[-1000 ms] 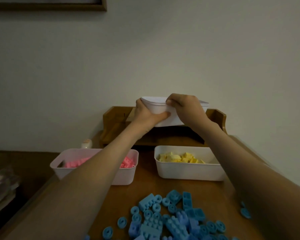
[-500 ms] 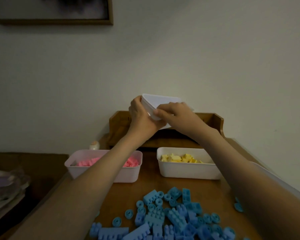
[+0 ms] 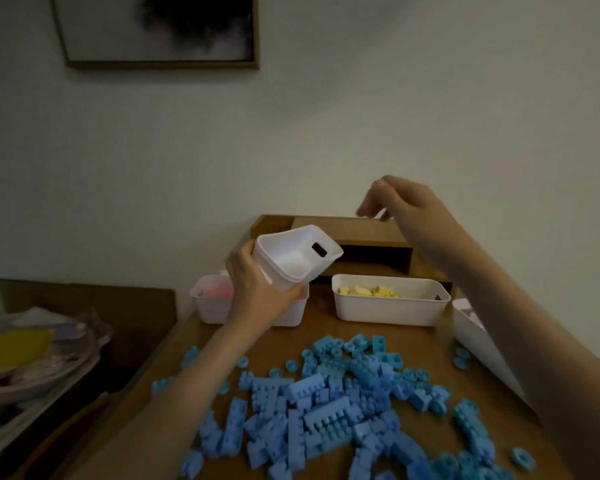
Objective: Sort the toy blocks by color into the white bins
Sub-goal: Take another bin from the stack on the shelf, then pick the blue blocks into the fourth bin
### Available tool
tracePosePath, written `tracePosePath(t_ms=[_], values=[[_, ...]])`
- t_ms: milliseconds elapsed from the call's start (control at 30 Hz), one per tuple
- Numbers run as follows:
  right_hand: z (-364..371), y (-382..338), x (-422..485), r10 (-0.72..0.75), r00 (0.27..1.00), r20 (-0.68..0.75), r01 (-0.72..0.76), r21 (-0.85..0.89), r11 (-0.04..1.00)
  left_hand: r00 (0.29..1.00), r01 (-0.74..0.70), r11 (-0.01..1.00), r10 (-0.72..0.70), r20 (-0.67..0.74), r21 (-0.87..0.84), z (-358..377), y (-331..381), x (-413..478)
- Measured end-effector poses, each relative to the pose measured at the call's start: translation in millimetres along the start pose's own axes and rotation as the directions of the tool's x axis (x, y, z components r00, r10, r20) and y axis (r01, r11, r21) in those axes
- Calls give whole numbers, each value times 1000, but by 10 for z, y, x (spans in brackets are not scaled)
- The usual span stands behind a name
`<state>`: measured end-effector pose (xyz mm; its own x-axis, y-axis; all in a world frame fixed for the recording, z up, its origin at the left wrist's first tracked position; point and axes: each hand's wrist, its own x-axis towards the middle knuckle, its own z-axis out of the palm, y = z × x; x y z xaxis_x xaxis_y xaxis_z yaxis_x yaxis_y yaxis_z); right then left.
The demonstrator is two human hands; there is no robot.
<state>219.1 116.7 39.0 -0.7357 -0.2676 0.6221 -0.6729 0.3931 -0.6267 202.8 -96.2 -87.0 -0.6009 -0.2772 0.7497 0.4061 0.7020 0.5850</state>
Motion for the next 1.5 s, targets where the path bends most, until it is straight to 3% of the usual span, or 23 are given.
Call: tracePosePath(t_ms=[100, 167, 567, 733, 800, 867, 933, 1000, 1067, 1200, 1233, 1400, 1500], values=[[328, -149, -142, 81, 966, 245, -71, -49, 996, 990, -123, 992, 124, 63, -17, -106, 275, -44], [547, -217, -256, 54, 953, 297, -35, -70, 997, 973, -223, 974, 221, 61, 30, -141, 428, -62], [795, -551, -855, 20, 978, 205, -30, 44, 999, 958, -284, 940, 272, 89, 187, -650, 629, -498], [868, -523, -1109, -9, 994, 113, 26, -150, 988, 926, -377, 876, 356, 124, 301, -713, 523, -720], [902, -497, -1216, 22, 998, 63, -13, -141, 990, 893, -450, 821, 422, 158, 350, -730, 488, -763], [837, -479, -1280, 119, 993, -10, -119, -1, 993, 880, -475, 811, 446, 165, 341, -795, 413, -771], [662, -460, -1240, 250, 952, -178, -220, 176, 960, 898, -440, 856, 422, 124, 270, -905, 306, -770], [445, -431, -1169, 290, 906, -307, -232, 212, 949, 918, -396, 890, 388, 80, 225, -1020, 220, -795], [367, -442, -1153, 263, 937, -228, -221, 196, 955, 932, -363, 905, 353, 82, 220, -1065, 216, -812], [545, -445, -1188, 158, 984, 85, -174, 226, 959, 953, -297, 927, 274, 129, 230, -1016, 277, -822], [559, -440, -1179, 127, 989, 75, -140, 195, 971, 957, -283, 929, 258, 131, 239, -1006, 273, -822], [382, -381, -1041, 82, 968, -237, -30, 217, 976, 997, -71, 945, 73, 4, 320, -1023, 122, -705], [367, -280, -968, 60, 982, -178, -57, 22, 998, 994, 98, 968, -86, -60, 232, -973, 68, -622]])
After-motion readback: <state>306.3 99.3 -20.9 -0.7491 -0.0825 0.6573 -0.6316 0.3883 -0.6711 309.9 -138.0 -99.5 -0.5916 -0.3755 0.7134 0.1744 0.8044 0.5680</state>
